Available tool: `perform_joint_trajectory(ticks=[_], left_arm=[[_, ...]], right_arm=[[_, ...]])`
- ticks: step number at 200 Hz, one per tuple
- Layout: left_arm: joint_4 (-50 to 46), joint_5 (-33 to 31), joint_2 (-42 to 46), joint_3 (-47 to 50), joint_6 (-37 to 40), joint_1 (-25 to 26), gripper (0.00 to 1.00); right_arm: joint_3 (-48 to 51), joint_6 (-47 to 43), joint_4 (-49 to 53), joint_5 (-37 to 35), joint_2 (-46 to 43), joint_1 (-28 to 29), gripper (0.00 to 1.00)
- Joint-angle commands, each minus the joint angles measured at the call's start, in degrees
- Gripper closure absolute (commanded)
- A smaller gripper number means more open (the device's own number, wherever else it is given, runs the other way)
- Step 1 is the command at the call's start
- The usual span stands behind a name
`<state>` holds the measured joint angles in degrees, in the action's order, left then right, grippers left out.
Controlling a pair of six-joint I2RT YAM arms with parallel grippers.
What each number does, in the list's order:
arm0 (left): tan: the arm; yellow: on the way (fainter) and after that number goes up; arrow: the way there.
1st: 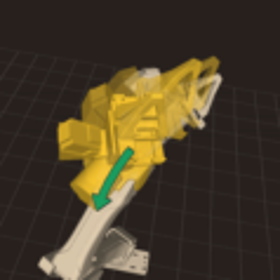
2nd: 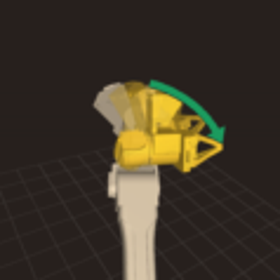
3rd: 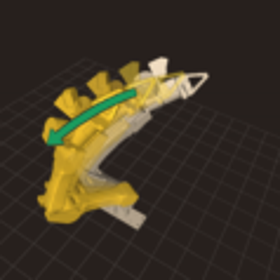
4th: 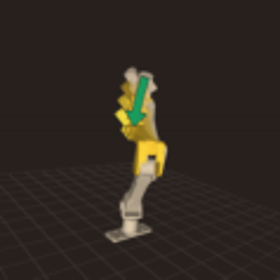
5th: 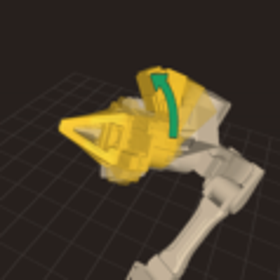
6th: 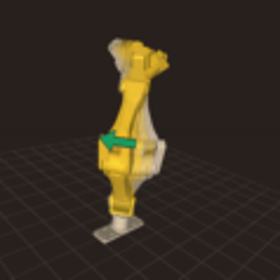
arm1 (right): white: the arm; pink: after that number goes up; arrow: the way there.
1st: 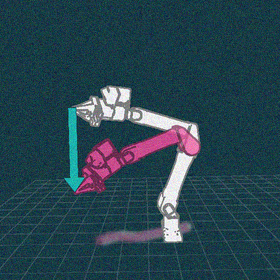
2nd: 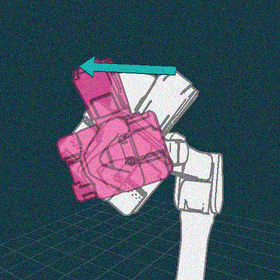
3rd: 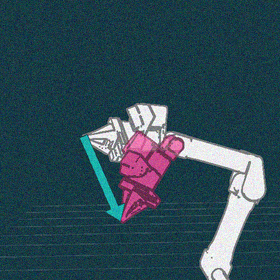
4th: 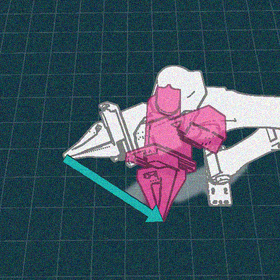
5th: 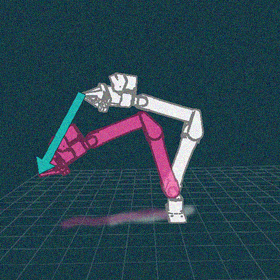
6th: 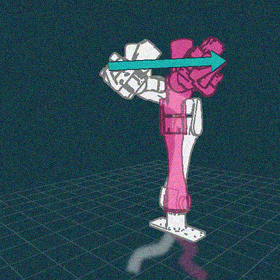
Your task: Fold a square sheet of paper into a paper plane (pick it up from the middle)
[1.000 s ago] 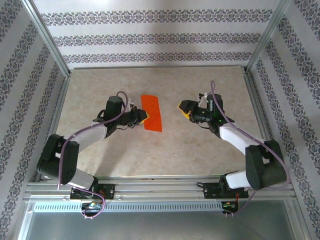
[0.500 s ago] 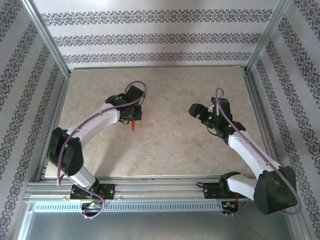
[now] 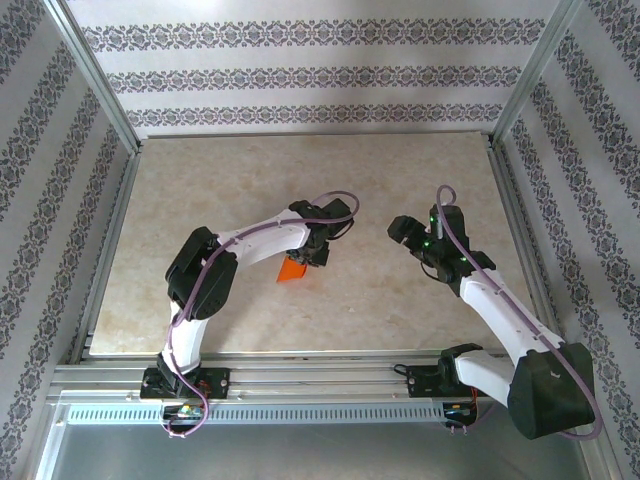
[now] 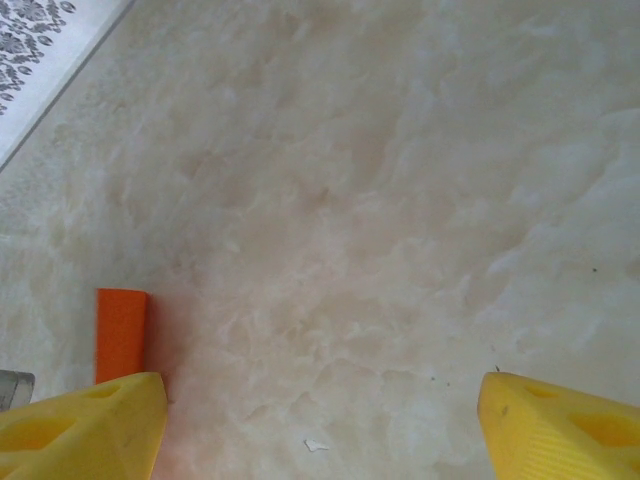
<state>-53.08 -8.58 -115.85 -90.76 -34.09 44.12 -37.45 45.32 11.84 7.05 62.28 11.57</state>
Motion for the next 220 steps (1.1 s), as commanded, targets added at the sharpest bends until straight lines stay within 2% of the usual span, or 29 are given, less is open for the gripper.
perform_joint_trajectory(ticks=[1,15,29,56,99,130,179,220], left_arm=[[5.5,10.8,1.6,0.2,-2.5,-2.1,0.54],[10.6,17.8,4.7,3.4,-3.0,-4.6,0.44],[15.9,23.3,8.8,7.4,-3.7,-7.2,0.39],[24.9,30.5,17.6,16.9,-6.0,-13.4,0.32],[31.6,30.1,29.2,33.3,-8.6,-25.3,0.19],[33.0,30.5,35.0,40.9,-9.1,-31.9,0.08],[32.8,31.3,38.1,43.9,-8.4,-35.5,0.0],[33.1,32.7,36.9,43.8,-7.6,-35.8,0.0]], right_arm=[[0.9,1.4,0.5,0.2,-0.7,-0.5,0.19],[0.8,1.6,0.3,1.7,0.3,-0.3,0.22],[0.3,1.7,0.1,3.0,2.1,0.9,0.26],[-2.5,2.2,-0.5,2.9,8.2,8.5,0.33],[-12.6,4.6,-3.9,3.4,24.4,24.2,0.47],[-20.9,6.0,-6.2,6.6,35.4,30.5,0.59],[-27.9,5.6,-5.5,11.0,46.5,32.4,0.63],[-28.3,-2.0,-0.7,15.0,49.0,30.8,0.63]])
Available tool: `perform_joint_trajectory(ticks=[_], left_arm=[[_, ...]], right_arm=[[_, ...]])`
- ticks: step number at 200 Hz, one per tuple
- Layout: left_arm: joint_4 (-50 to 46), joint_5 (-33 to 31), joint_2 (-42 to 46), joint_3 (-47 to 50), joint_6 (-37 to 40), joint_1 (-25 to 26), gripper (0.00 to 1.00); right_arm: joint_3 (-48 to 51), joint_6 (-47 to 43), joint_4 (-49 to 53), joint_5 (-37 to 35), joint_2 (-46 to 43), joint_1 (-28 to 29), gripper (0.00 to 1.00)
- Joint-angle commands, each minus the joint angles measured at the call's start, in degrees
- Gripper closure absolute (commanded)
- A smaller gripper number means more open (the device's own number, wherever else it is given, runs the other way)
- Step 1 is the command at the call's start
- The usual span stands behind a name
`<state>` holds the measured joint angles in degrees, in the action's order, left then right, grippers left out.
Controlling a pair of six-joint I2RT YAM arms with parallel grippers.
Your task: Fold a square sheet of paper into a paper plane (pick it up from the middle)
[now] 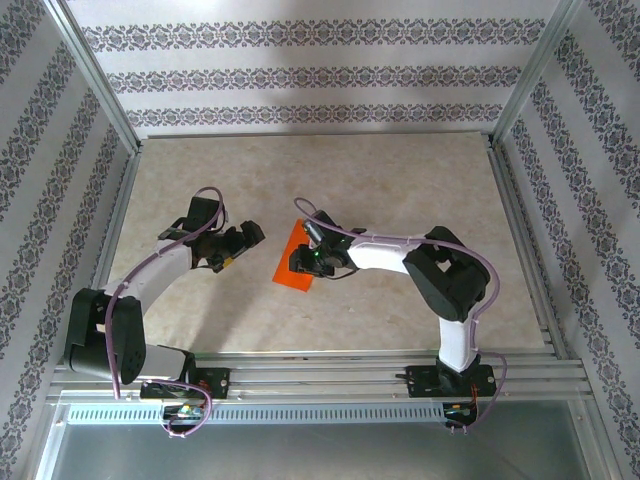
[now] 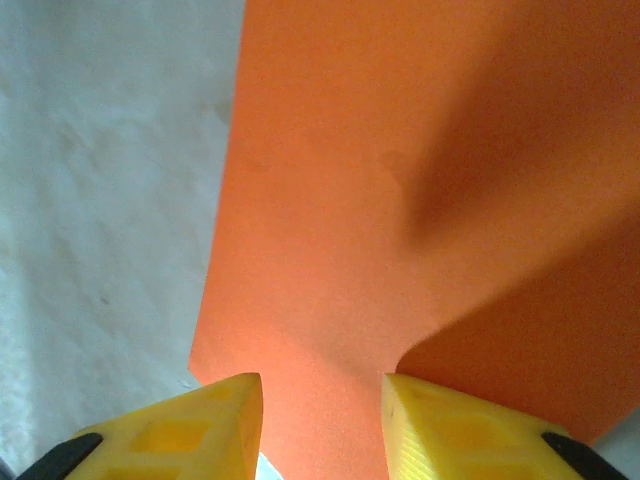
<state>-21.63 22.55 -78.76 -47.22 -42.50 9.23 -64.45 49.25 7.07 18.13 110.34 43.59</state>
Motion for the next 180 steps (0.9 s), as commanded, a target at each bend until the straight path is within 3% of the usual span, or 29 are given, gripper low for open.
perform_joint_trajectory(ticks=[1,56,85,112,146,180], left_arm=[[1.7,1.6,-0.2,0.3,0.9,-0.9,0.0],[1.3,4.0,-1.5,-0.7,2.6,-0.9,0.0],[3.3,6.9,-1.5,0.1,2.1,-0.8,0.0],[5.6,10.8,-1.6,1.8,0.8,-0.3,0.0],[9.4,13.4,-0.4,5.3,-2.4,2.4,0.0],[13.2,14.8,-0.5,7.9,-6.2,6.3,0.0]], right_arm=[[-1.2,-6.3,4.3,4.2,0.9,-1.3,0.63],[0.4,-34.8,21.2,12.8,-1.8,-5.4,0.61],[-0.7,-41.4,24.7,13.1,-4.2,-5.3,0.6],[1.4,-30.9,16.1,11.9,-11.7,-5.1,0.57],[10.0,-7.5,4.4,0.3,-21.3,-4.6,0.54],[14.1,3.5,0.9,-6.3,-22.9,-2.9,0.54]])
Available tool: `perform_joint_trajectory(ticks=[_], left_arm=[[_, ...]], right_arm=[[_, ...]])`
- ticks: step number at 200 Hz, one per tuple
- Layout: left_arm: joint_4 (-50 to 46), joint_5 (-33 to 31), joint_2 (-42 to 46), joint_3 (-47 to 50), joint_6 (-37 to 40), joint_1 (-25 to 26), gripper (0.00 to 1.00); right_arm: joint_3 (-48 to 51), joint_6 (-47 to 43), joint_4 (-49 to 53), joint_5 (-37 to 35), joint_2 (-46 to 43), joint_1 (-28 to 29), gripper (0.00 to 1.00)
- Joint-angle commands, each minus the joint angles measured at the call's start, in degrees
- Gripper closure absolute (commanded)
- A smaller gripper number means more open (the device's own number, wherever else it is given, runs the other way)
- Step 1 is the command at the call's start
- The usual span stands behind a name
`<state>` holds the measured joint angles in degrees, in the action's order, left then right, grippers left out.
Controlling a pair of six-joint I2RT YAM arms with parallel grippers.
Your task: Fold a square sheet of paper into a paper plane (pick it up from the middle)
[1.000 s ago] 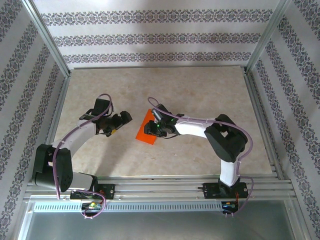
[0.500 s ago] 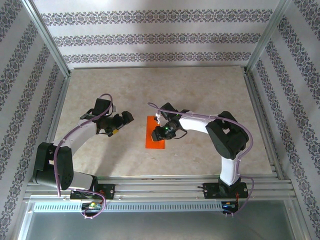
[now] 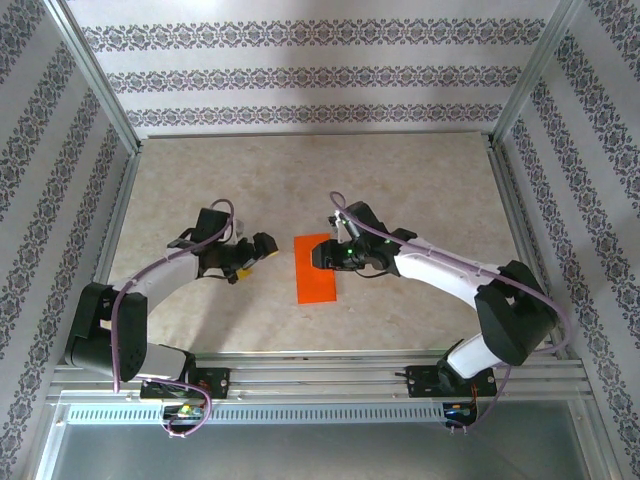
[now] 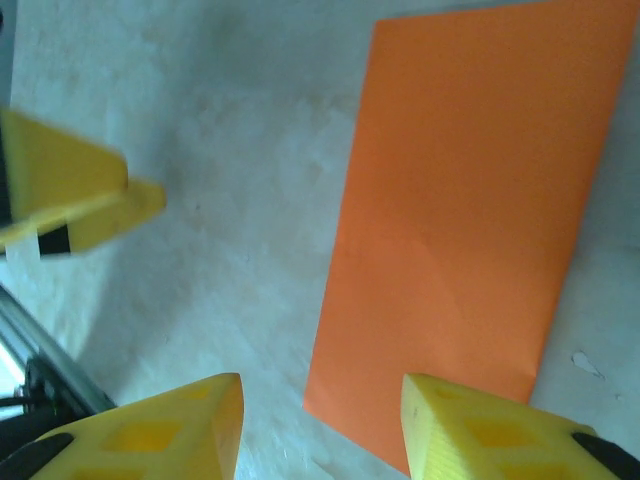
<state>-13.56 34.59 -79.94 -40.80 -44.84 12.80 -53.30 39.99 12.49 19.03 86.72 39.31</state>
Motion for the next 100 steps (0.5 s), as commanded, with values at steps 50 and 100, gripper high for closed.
perform_joint_trajectory(ticks=[50,100], left_arm=[[10.1,4.0,-3.9,1.2,-6.1,8.7,0.08],[13.4,6.6,-9.4,0.1,-8.7,10.4,0.25]], right_arm=[[3.5,16.0,-7.4,-6.5,6.3,0.6,0.63],[4.6,17.7,-9.8,-4.8,10.0,-0.7,0.62]])
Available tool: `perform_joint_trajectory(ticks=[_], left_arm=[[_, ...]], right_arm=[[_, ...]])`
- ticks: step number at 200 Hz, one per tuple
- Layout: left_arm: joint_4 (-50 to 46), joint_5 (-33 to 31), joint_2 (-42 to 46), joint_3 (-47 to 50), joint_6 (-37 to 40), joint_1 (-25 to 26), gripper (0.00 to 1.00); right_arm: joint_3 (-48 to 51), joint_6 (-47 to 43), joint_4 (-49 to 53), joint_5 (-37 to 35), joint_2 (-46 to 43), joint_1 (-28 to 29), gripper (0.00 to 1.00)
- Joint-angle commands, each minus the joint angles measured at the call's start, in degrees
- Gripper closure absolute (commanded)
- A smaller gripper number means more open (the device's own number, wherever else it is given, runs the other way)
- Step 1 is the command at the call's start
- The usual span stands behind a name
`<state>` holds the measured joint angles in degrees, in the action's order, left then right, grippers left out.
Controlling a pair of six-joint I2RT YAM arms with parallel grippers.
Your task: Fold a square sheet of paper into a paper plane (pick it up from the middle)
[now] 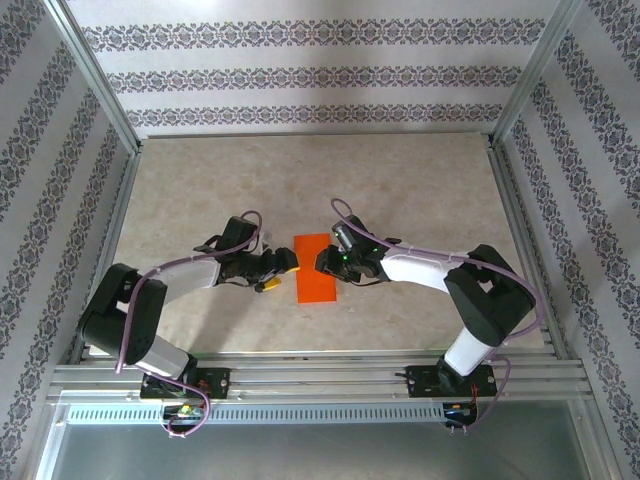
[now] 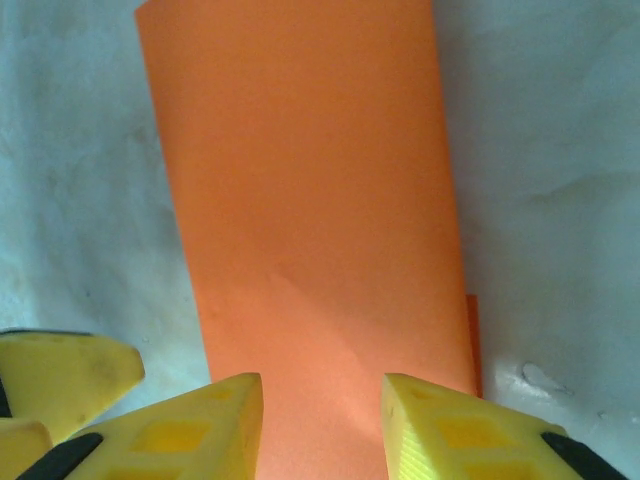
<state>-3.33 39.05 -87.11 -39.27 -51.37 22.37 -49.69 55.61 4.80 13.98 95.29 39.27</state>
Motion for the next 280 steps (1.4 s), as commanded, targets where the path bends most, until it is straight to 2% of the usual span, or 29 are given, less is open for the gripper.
perform_joint_trajectory(ticks=[1,92,153,196,222,245,280], left_arm=[[3.1,2.2,-2.3,-1.5,-2.2,0.8,0.26],[4.3,4.7,-7.3,-3.3,-4.3,2.2,0.49],[2.4,4.2,-8.8,-4.1,-4.3,2.5,0.54],[-0.6,3.7,-9.9,-6.0,-1.5,3.0,0.5],[1.5,5.1,-10.8,-6.3,-2.0,3.5,0.51],[2.3,7.1,-11.6,-7.0,-1.7,3.7,0.55],[0.3,5.5,-10.5,-7.8,-0.1,3.6,0.61]], right_arm=[[1.1,2.1,-2.1,0.3,1.5,-0.7,0.62],[3.3,3.4,-3.4,2.1,5.6,-2.1,0.61],[4.1,3.4,-4.2,3.0,6.0,-2.8,0.61],[4.0,3.2,-4.4,3.2,6.1,-2.9,0.61],[4.1,3.1,-4.3,3.4,6.2,-2.8,0.61],[4.1,3.0,-4.4,3.4,6.1,-2.8,0.61],[4.3,2.8,-4.3,3.3,6.0,-3.0,0.62]])
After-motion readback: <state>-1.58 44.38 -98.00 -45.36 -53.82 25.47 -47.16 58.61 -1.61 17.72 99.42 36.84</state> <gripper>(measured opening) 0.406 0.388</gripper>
